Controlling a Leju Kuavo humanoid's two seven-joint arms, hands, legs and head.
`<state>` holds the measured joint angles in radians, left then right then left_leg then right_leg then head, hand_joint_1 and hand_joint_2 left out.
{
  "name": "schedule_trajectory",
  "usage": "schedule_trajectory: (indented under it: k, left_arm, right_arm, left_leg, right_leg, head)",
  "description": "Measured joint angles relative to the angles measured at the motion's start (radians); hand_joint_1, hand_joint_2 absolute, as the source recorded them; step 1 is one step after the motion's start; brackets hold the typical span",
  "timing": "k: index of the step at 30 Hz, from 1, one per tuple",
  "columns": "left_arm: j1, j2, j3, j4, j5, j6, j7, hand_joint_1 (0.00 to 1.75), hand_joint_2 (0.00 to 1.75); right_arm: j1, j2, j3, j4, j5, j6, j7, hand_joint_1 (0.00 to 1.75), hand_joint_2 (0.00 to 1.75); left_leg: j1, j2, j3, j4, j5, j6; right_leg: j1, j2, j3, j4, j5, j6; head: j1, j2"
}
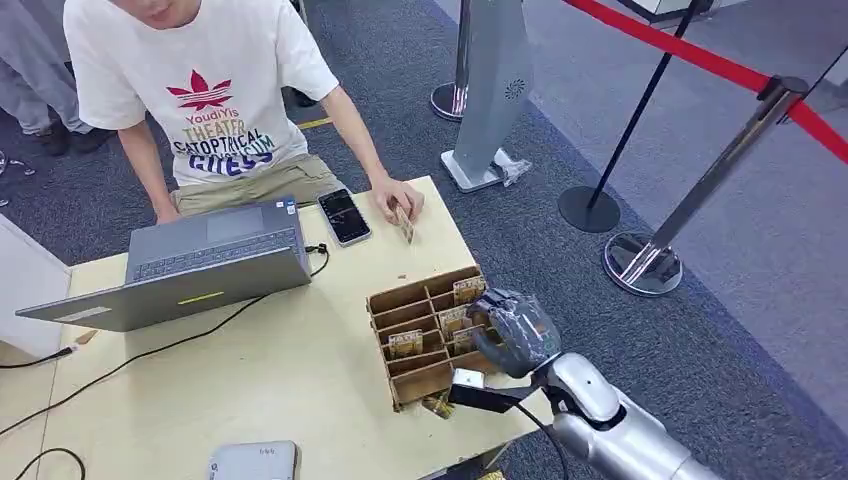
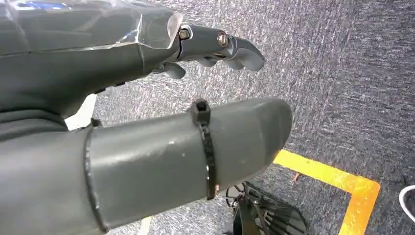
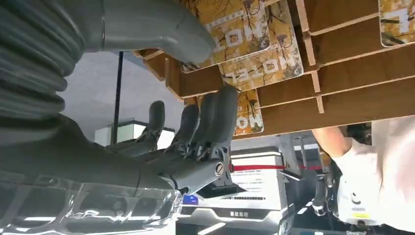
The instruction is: Pass the card to the sensor for recognition and then transmit it.
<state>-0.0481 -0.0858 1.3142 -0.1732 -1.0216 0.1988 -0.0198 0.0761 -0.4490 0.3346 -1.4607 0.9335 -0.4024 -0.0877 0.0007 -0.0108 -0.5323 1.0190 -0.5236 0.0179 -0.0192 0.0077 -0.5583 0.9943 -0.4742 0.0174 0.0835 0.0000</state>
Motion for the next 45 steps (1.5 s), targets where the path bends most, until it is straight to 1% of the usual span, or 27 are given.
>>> schedule_trajectory:
  k: [1,3,5,6,7,11,12,13,15,16,18,21,23,24,26,27,29,31,34,36,37,38,40,41,42,44,45]
  left_arm:
    - [0.0,0.0,0.0,0.0,0.0,0.0,0.0,0.0,0.0]
    - [0.001,0.0,0.0,0.0,0.0,0.0,0.0,0.0,0.0]
    - [0.001,0.0,0.0,0.0,0.0,-0.001,0.0,0.0,0.0]
    - [0.002,0.001,0.0,0.0,0.0,-0.002,0.0,0.0,0.0]
    - [0.002,0.002,0.0,0.0,0.0,-0.003,0.0,0.0,0.0]
    - [0.005,0.006,0.0,0.0,0.0,-0.005,0.001,0.0,0.0]
    - [0.005,0.007,0.0,0.0,0.0,-0.005,0.005,0.0,0.0]
    - [0.006,0.008,0.0,0.0,0.0,-0.005,0.006,0.0,0.0]
    - [0.006,0.008,0.0,0.0,0.002,-0.004,0.006,0.0,0.0]
    - [0.006,0.009,0.0,0.0,0.002,-0.004,0.006,0.0,0.0]
    - [0.006,0.009,0.0,0.0,0.003,-0.003,0.006,0.0,0.0]
    - [0.006,0.008,0.0,0.0,0.003,-0.002,0.005,0.0,0.0]
    - [0.006,0.008,0.0,0.0,0.003,-0.001,0.004,0.0,0.0]
    - [0.006,0.008,0.0,0.0,0.002,-0.001,0.004,0.0,0.0]
    - [0.006,0.008,0.0,0.0,0.002,-0.001,0.004,0.0,0.0]
    - [0.006,0.008,0.0,0.0,0.002,0.0,0.004,0.0,0.0]
    - [0.006,0.008,0.0,0.0,0.002,0.0,0.004,0.0,0.0]
    - [0.006,0.008,0.0,0.0,0.002,0.002,0.004,0.0,0.0]
    - [0.006,0.008,0.0,0.0,0.003,0.003,0.004,0.0,0.0]
    - [0.006,0.007,0.0,0.0,0.002,0.005,0.004,0.0,0.0]
    - [0.006,0.006,0.001,0.0,0.002,0.005,0.004,0.0,0.0]
    - [0.006,0.006,0.001,0.0,0.002,0.005,0.004,0.0,0.0]
    - [0.006,0.005,0.001,0.0,0.002,0.005,0.003,0.0,0.0]
    - [0.006,0.005,0.001,0.0,0.002,0.005,0.003,0.0,0.0]
    - [0.006,0.005,0.001,0.0,0.002,0.005,0.002,0.0,0.0]
    - [0.006,0.005,0.001,0.0,0.001,0.005,-0.002,0.0,0.0]
    - [0.006,0.005,0.001,0.0,0.001,0.005,-0.003,0.0,0.0]
  right_arm:
    - [-0.001,0.0,0.0,0.003,0.0,0.0,0.0,1.03,1.75]
    - [-0.001,0.0,0.0,0.007,0.0,0.0,0.0,1.12,1.75]
    - [-0.001,-0.001,0.0,0.01,0.0,0.0,0.0,1.08,1.75]
    - [-0.001,-0.002,0.0,0.011,0.0,0.0,0.0,1.17,1.75]
    - [-0.001,-0.003,0.0,0.012,-0.001,0.0,0.0,1.17,1.75]
    - [0.0,-0.011,0.0,0.012,-0.005,-0.001,0.001,1.1,1.75]
    - [0.0,-0.013,0.0,0.012,-0.005,-0.001,0.001,1.05,1.75]
    - [0.0,-0.013,0.0,0.012,-0.005,0.0,0.001,1.05,1.75]
    - [0.0,-0.016,0.0,0.012,-0.006,0.001,0.001,0.91,1.75]
    - [0.0,-0.017,0.0,0.012,-0.006,0.003,0.001,0.93,1.75]
    - [0.0,-0.019,0.001,0.012,-0.007,0.005,0.001,0.82,1.75]
    - [0.0,-0.021,0.002,0.012,-0.016,0.009,0.004,0.77,1.75]
    - [0.0,-0.024,0.002,0.012,-0.018,0.012,0.005,0.84,1.75]
    - [0.0,-0.025,0.003,0.012,-0.018,0.013,0.008,0.8,1.75]
    - [0.001,-0.028,0.004,0.012,-0.018,0.015,0.011,0.82,1.75]
    - [0.002,-0.028,0.005,0.012,-0.018,0.015,0.013,0.87,1.75]
    - [0.002,-0.028,0.007,0.011,-0.017,0.017,0.015,0.86,1.75]
    - [0.001,-0.028,0.008,0.011,-0.015,0.019,0.019,0.91,1.75]
    - [0.001,-0.028,0.009,0.009,-0.013,0.024,0.024,0.86,1.75]
    - [0.001,-0.028,0.009,0.008,-0.003,0.03,0.027,0.91,1.75]
    - [0.002,-0.028,0.009,0.006,0.0,0.035,0.029,0.89,1.75]
    - [0.002,-0.028,0.009,0.005,0.0,0.037,0.031,0.93,1.75]
    - [0.004,-0.029,0.009,0.0,0.0,0.043,0.034,0.87,1.75]
    - [0.006,-0.03,0.009,-0.002,0.001,0.045,0.035,0.96,1.75]
    - [0.008,-0.032,0.009,-0.006,0.001,0.052,0.039,0.96,1.75]
    - [0.012,-0.037,0.009,-0.014,0.001,0.063,0.046,0.89,1.75]
    - [0.014,-0.04,0.009,-0.018,0.001,0.068,0.047,0.91,1.75]
  left_leg:
    - [0.0,0.0,0.0,0.0,0.0,0.0]
    - [0.0,0.0,0.0,0.0,0.0,0.0]
    - [0.0,0.0,0.0,0.0,0.0,0.0]
    - [0.0,0.0,0.0,0.0,0.0,0.0]
    - [0.0,0.0,0.0,0.0,0.0,0.0]
    - [0.0,0.0,0.0,0.0,0.0,0.0]
    - [0.0,0.0,0.0,0.0,0.0,0.0]
    - [0.0,0.0,0.0,0.0,0.0,0.0]
    - [0.0,0.0,0.0,0.0,0.0,0.0]
    - [0.0,0.0,0.0,0.0,0.0,0.0]
    - [0.0,0.0,0.0,0.0,0.0,0.0]
    - [0.0,0.0,0.0,0.0,0.0,0.0]
    - [0.0,0.0,0.0,0.0,0.0,0.0]
    - [0.0,0.0,0.0,0.0,0.0,0.0]
    - [0.0,0.0,0.0,0.0,0.0,0.0]
    - [0.0,0.0,0.0,0.0,0.0,0.0]
    - [0.0,0.0,0.0,0.0,0.0,0.0]
    - [0.0,0.0,0.0,0.0,0.0,0.0]
    - [0.0,0.0,0.0,0.0,0.0,0.0]
    - [0.0,0.0,0.0,0.0,0.0,0.0]
    - [0.0,0.0,0.001,0.0,0.0,0.0]
    - [0.0,0.0,0.001,0.0,0.0,0.0]
    - [0.0,0.0,0.001,0.0,0.0,0.0]
    - [0.0,0.0,0.001,0.0,0.0,0.0]
    - [0.0,0.0,0.001,0.0,0.0,0.0]
    - [0.0,0.0,0.001,0.0,0.0,0.0]
    - [0.0,0.0,0.001,0.0,0.0,0.0]
  right_leg:
    - [0.0,0.0,0.0,0.0,0.0,0.0]
    - [0.0,0.0,0.0,0.0,0.0,0.0]
    - [0.0,0.0,0.0,0.0,0.0,0.0]
    - [0.0,0.0,0.0,0.0,0.0,0.0]
    - [0.0,0.0,0.0,0.0,0.0,0.0]
    - [0.0,0.0,0.0,0.0,0.0,0.0]
    - [0.0,0.0,0.0,0.0,0.0,0.0]
    - [0.0,0.0,0.0,0.0,0.0,0.0]
    - [0.0,0.0,0.0,0.0,0.0,0.0]
    - [0.0,0.0,0.0,0.0,0.0,0.0]
    - [0.0,0.0,0.0,0.0,0.0,0.0]
    - [0.0,0.0,0.0,0.0,0.0,0.0]
    - [0.0,0.0,0.0,0.0,0.0,0.0]
    - [0.0,0.0,0.0,0.0,0.0,0.0]
    - [0.0,0.0,0.0,0.0,0.0,0.0]
    - [0.0,0.0,0.0,0.0,0.0,0.0]
    - [0.0,0.0,0.0,0.0,0.0,0.0]
    - [0.0,0.0,0.0,0.0,0.0,0.0]
    - [0.0,0.0,0.0,0.0,0.0,0.0]
    - [0.0,0.0,0.0,0.0,0.0,0.0]
    - [0.0,0.0,0.0,0.0,0.0,0.0]
    - [0.0,0.0,0.0,0.0,0.0,0.0]
    - [0.0,0.0,0.0,0.0,0.0,0.0]
    - [0.0,0.0,0.0,0.0,0.0,0.0]
    - [0.0,0.0,0.0,0.0,0.0,0.0]
    - [0.0,0.0,0.0,0.0,0.0,0.0]
    - [0.0,0.0,0.0,0.0,0.0,0.0]
  head:
    - [0.0,0.0]
    - [0.0,0.0]
    - [0.0,0.0]
    - [0.0,0.0]
    - [0.0,0.0]
    - [0.0,0.0]
    - [0.0,0.0]
    - [0.0,0.0]
    - [0.0,0.0]
    - [0.0,0.0]
    - [0.0,0.0]
    - [0.0,0.0]
    - [0.0,0.0]
    - [0.0,0.0]
    - [0.0,0.0]
    - [0.0,0.0]
    - [0.0,0.0]
    - [0.0,0.0]
    - [0.0,0.0]
    - [0.0,0.0]
    - [0.0,0.0]
    - [0.0,0.0]
    - [0.0,0.0]
    - [0.0,0.0]
    - [0.0,0.0]
    - [0.0,0.0]
    - [0.0,0.0]
